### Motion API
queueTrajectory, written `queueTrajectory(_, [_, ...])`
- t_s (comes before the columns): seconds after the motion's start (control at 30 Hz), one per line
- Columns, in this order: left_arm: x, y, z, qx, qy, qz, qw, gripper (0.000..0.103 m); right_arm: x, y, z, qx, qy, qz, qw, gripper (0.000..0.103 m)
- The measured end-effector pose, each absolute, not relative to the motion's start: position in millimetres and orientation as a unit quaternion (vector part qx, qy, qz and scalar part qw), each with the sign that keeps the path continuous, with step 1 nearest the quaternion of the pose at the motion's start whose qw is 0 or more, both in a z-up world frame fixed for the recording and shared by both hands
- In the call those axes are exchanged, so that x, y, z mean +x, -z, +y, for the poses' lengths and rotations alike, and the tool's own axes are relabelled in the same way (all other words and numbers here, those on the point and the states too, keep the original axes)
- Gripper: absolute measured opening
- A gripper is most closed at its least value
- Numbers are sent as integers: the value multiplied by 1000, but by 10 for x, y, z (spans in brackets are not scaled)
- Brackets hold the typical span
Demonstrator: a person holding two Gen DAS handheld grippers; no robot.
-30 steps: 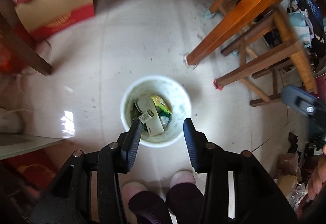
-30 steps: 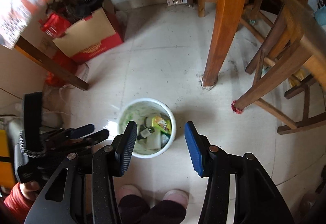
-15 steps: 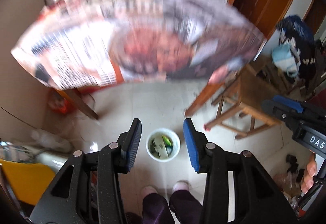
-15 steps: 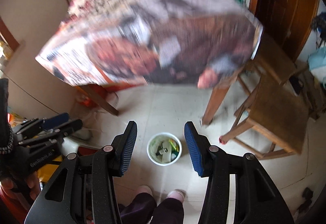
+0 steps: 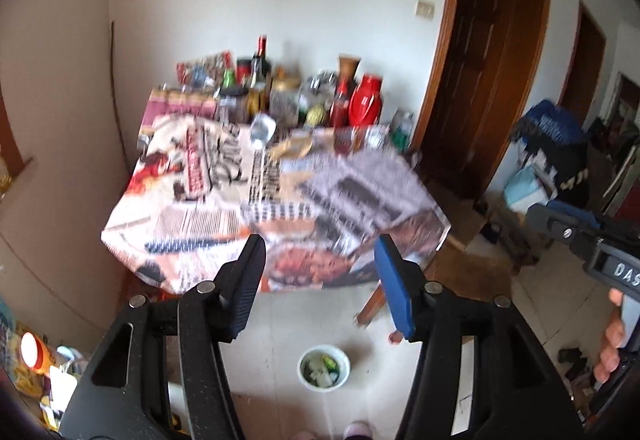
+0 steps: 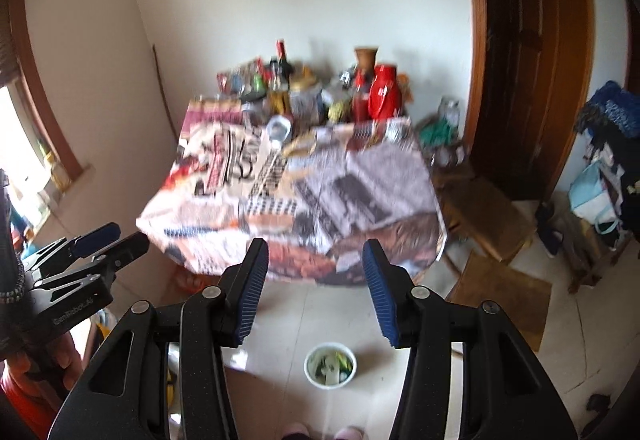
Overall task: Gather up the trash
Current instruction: 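Move both tools back up to the table, then grasp the crumpled foil ball with the right tool while the left tool grasps the cardboard strip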
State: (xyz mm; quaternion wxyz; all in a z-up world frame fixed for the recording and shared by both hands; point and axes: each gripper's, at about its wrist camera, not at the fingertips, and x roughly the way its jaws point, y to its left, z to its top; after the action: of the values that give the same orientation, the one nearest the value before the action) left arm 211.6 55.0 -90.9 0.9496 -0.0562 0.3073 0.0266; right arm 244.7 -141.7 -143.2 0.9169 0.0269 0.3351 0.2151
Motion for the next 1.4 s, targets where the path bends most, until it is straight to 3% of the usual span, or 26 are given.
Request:
queueTrajectory(0.17, [2131, 560, 668, -59, -3, 269, 961, 56, 2459, 1221, -1370, 39, -181, 314, 931, 52])
queueTrajectory(0.27, [2217, 438, 683, -36, 6, 250, 967, 56, 2491, 1166, -1394, 53, -162, 303, 937, 61])
queueTrajectory(0.43, [2519, 444, 736, -46, 12, 248, 968, 59, 2713, 1088, -1370, 53, -156, 297, 940, 62])
queueTrajectory(0.87, [4075, 417, 850, -71, -38, 247, 966, 60, 4104, 1027, -1492, 57, -179, 281, 941, 62])
queueTrajectory(1.4, [5787, 982, 1132, -74, -89, 322, 940, 60, 5867, 1380, -1503, 51, -173, 344, 921, 62])
